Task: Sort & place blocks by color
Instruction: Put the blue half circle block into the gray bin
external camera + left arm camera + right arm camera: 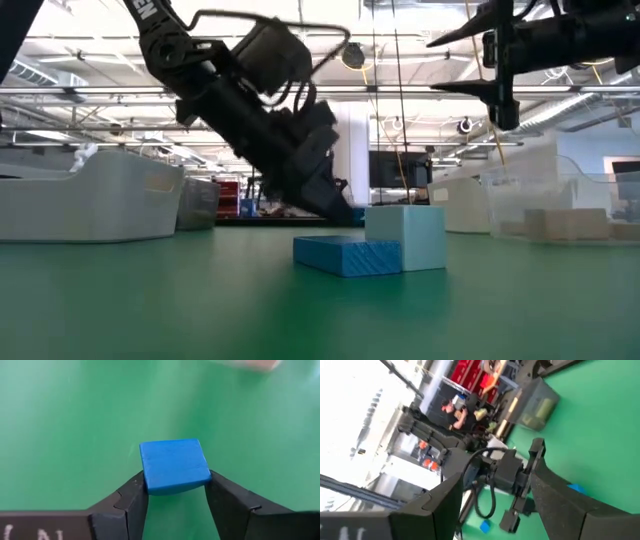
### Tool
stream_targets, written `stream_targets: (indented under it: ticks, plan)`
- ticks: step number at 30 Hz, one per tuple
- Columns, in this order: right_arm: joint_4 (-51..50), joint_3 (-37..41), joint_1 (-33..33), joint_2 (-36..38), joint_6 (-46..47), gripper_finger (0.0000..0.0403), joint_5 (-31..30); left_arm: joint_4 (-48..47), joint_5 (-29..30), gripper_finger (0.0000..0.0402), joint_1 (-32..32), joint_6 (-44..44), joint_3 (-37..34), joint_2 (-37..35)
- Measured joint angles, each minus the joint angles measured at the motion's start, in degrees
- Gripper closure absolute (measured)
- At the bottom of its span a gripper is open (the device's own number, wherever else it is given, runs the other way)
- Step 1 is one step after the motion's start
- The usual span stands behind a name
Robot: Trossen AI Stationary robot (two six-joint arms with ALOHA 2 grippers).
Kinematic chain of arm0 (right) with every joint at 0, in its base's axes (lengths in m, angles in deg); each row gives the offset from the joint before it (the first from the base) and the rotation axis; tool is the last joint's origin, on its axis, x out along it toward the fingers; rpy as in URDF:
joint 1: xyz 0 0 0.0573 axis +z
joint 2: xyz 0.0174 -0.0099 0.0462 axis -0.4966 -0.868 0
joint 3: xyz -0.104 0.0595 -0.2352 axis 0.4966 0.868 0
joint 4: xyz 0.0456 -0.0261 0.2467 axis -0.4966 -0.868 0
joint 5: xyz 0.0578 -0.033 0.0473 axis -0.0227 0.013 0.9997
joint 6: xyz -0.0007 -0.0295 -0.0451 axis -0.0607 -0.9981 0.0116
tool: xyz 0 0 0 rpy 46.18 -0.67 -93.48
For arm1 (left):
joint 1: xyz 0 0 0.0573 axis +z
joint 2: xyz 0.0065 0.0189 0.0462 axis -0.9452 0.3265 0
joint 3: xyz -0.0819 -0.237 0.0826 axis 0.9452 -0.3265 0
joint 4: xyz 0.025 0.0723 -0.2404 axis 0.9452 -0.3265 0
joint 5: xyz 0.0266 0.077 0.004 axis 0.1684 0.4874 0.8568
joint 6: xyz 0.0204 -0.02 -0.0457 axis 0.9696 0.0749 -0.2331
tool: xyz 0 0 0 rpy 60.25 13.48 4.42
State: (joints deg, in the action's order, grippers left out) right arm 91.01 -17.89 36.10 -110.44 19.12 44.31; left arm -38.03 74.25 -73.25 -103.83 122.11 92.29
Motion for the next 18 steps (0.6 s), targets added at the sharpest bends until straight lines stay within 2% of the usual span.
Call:
stream_targets:
  ticks: [11, 18]
  plan:
    - [5.8, 0.0, -0.1, -0.2, -0.3, 0.0179, -1.9, 1.5, 0.9, 0.0234, 0.8, 5.0, 0.0, -9.5]
    - [13.6, 0.0, -0.1, -2.6, -6.1, 0.0179, -4.9, 1.6, 2.3, 0.0218, 0.7, 6.4, 0.0, -16.6]
